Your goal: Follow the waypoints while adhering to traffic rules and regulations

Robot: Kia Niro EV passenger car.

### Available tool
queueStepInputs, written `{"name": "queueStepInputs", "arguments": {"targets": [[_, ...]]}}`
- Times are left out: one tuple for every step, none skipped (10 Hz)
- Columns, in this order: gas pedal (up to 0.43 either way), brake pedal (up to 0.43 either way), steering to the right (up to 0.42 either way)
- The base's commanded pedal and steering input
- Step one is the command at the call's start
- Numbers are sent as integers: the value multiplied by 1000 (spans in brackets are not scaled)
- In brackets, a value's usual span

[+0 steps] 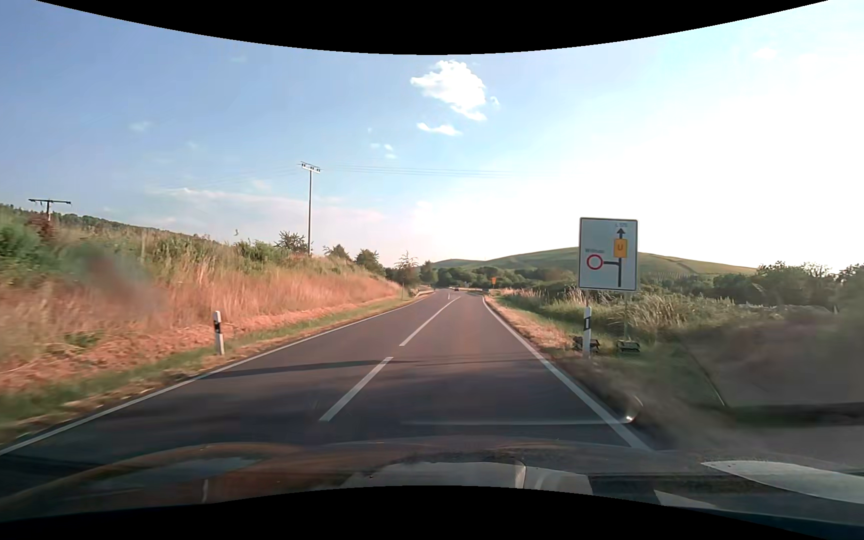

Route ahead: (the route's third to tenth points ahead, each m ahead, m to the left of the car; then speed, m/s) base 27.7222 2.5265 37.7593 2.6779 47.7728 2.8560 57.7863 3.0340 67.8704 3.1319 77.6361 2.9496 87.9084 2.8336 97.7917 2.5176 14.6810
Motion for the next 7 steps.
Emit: {"name": "queueStepInputs", "arguments": {"targets": [[87, 0, 1], [110, 0, 2], [118, 0, 3], [118, 0, 5], [118, 0, 5], [118, 0, 5], [118, 0, 4]]}}
